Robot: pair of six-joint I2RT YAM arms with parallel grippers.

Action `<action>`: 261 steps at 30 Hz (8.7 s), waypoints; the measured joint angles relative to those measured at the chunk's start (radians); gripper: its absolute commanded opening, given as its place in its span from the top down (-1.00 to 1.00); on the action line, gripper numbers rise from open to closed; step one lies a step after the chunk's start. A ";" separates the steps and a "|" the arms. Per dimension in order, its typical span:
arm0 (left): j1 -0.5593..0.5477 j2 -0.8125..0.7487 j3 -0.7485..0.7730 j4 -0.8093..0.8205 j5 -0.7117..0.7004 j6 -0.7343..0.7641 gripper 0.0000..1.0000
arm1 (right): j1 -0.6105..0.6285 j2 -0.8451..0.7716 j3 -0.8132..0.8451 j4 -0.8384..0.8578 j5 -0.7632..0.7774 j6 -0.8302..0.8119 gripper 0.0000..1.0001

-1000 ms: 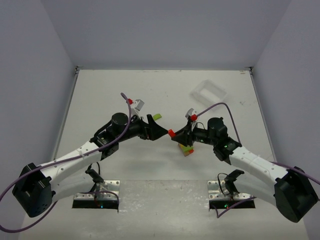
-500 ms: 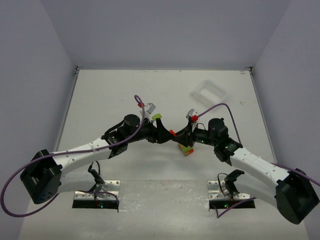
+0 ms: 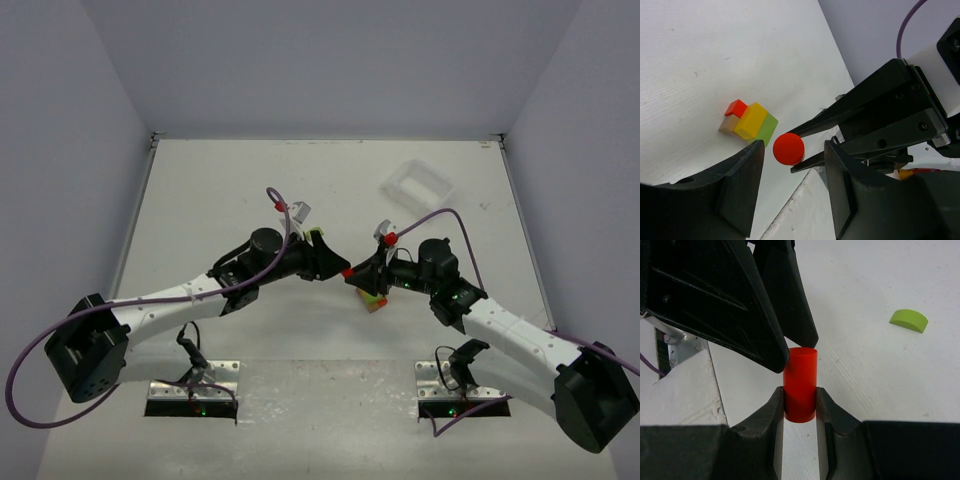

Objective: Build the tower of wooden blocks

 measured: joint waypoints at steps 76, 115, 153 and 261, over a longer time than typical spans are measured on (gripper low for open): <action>-0.292 0.468 0.269 0.058 -0.345 0.675 1.00 | -0.197 -0.140 0.095 -0.954 1.013 0.461 -0.97; -0.312 0.491 0.270 0.033 -0.364 0.674 0.64 | -0.197 -0.147 0.094 -0.950 0.996 0.441 -0.97; -0.335 0.208 0.274 -0.040 -0.305 0.679 -1.00 | -0.197 -0.157 0.094 -0.941 0.956 0.416 -0.97; -0.460 0.526 0.789 -1.032 -1.062 -0.797 0.82 | -0.197 -0.264 0.080 -0.960 0.892 0.437 -0.97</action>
